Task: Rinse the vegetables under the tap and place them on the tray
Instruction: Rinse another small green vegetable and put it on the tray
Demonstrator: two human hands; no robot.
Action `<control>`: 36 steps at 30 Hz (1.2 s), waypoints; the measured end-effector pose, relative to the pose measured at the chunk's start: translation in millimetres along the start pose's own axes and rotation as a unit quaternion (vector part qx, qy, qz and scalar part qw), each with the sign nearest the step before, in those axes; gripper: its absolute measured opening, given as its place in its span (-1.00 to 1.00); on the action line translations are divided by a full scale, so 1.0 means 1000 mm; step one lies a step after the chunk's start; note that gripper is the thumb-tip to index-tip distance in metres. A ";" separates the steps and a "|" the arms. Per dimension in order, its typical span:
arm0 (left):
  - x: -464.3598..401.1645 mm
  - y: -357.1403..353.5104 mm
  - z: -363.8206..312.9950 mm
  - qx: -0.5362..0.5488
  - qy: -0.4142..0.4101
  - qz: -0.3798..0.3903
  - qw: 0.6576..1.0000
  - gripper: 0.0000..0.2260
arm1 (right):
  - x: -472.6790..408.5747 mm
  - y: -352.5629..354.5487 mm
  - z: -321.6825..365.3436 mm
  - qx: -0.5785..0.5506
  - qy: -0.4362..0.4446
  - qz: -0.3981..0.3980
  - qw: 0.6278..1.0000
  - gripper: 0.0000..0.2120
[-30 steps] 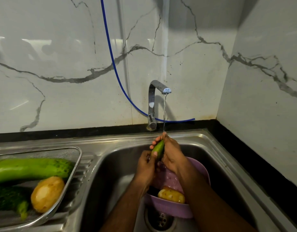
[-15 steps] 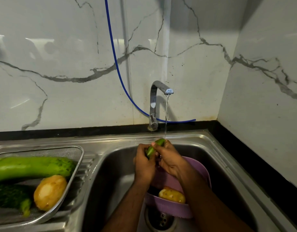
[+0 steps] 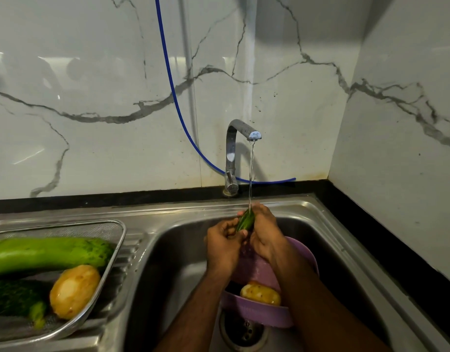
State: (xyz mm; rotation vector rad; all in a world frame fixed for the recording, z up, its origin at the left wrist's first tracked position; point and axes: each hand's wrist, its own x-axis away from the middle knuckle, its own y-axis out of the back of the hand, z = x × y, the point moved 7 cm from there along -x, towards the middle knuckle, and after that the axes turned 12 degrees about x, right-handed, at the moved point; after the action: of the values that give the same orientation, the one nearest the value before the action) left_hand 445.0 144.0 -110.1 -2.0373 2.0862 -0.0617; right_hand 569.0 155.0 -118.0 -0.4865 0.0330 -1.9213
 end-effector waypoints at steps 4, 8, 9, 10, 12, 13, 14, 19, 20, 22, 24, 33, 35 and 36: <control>0.002 0.003 -0.002 -0.045 -0.029 -0.001 0.999 -0.73 | 0.003 -0.004 -0.001 0.069 0.023 0.046 0.996 -0.64; 0.002 0.009 -0.005 -0.077 -0.044 -0.026 0.996 -0.83 | 0.007 -0.005 -0.004 0.129 0.036 0.085 0.987 -0.39; 0.002 0.010 -0.007 -0.070 -0.043 -0.030 0.996 -0.82 | 0.007 -0.004 -0.004 0.152 0.036 0.080 0.985 -0.39; 0.002 0.011 -0.007 -0.063 -0.040 -0.034 0.997 -0.80 | 0.006 -0.003 -0.004 0.177 0.043 0.071 0.981 -0.42; 0.001 0.013 -0.005 -0.062 -0.027 -0.042 0.997 -0.77 | 0.007 -0.002 0.000 0.210 0.065 0.042 0.975 -0.60; 0.000 0.013 -0.004 -0.067 -0.022 -0.039 0.997 -0.76 | 0.006 -0.001 0.003 0.209 0.073 0.026 0.975 -0.71; 0.000 0.013 -0.002 -0.073 -0.022 -0.031 0.997 -0.77 | 0.004 0.001 0.005 0.199 0.076 0.010 0.977 -0.80; 0.002 0.007 0.000 -0.036 0.003 0.008 0.999 -0.90 | -0.001 0.005 0.009 0.108 0.069 0.006 0.992 -0.85; 0.004 0.005 0.002 0.010 0.038 0.021 0.999 -0.94 | -0.001 0.004 0.008 0.049 0.060 0.023 0.997 -0.85; 0.008 -0.002 0.010 0.099 0.107 0.044 0.988 -0.87 | 0.003 -0.001 0.008 -0.046 0.043 0.072 0.995 -0.81; 0.009 -0.005 0.018 0.147 0.152 0.049 0.976 -0.81 | 0.006 -0.004 0.005 -0.070 0.028 0.103 0.992 -0.71; 0.007 0.002 0.017 0.109 0.195 0.031 0.974 -0.60 | 0.013 -0.005 0.011 0.022 0.053 0.130 0.990 -0.74; 0.004 0.009 0.013 0.042 0.122 0.014 0.992 -0.77 | 0.012 -0.001 0.011 0.078 0.072 0.102 0.989 -0.83; 0.003 0.012 0.010 0.008 0.090 0.007 0.996 -0.85 | 0.010 0.001 0.011 0.105 0.081 0.085 0.987 -0.86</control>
State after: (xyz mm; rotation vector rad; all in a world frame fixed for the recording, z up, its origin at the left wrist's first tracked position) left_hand 435.2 143.0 -122.8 -2.0762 2.1955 -0.2689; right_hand 570.8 147.8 -104.8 -0.1793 -0.0231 -1.7684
